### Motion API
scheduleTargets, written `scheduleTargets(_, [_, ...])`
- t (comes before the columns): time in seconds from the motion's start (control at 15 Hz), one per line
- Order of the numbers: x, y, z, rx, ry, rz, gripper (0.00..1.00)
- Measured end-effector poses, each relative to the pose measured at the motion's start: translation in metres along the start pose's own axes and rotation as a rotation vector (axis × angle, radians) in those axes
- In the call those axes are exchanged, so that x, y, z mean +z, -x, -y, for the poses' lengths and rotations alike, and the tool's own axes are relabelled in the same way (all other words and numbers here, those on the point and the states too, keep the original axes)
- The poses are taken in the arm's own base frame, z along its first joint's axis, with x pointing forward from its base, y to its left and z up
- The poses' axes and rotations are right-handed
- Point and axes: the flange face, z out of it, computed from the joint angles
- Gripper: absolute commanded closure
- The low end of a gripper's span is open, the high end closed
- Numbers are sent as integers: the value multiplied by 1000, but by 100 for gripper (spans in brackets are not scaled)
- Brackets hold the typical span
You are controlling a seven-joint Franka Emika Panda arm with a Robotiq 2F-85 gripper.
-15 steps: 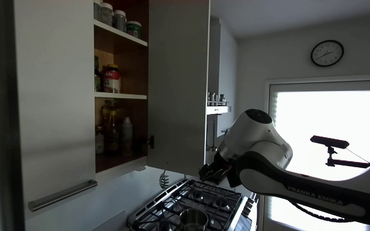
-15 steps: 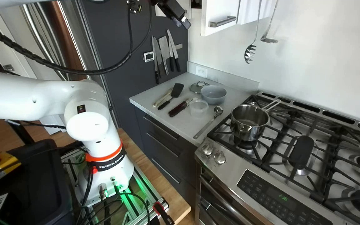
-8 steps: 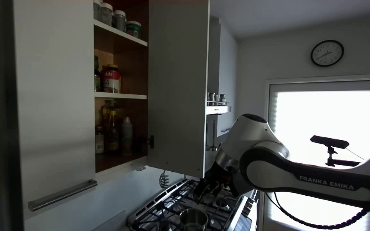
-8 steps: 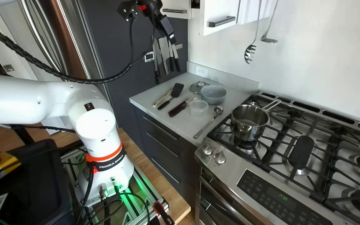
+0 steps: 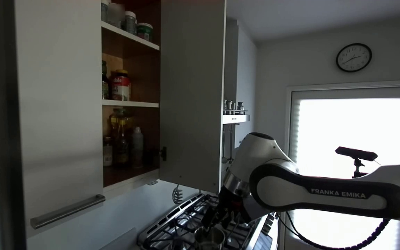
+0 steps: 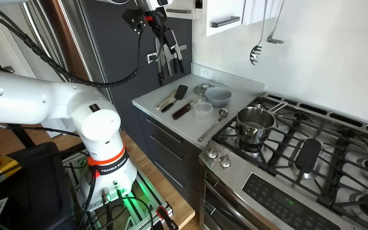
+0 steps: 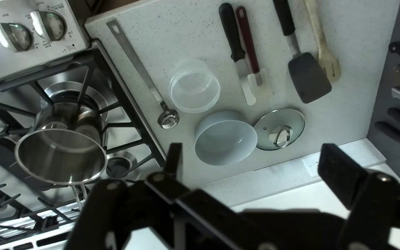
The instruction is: Move the container from the counter to the bottom shelf of the cupboard then close the cupboard door
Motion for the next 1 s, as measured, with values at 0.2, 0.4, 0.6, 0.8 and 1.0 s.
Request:
scheduleTargets(0.2, [-1, 0, 0, 0, -1, -1, 0])
scheduleTargets(0.4, [9, -1, 7, -2, 12, 9, 0])
scheduleTargets(0.6, [40, -6, 26, 26, 33, 16, 0])
scheduleTargets(0.8, [78, -11, 45, 70, 51, 19, 0])
scheduleTargets(1.0, [116, -19, 55, 122, 60, 31, 0])
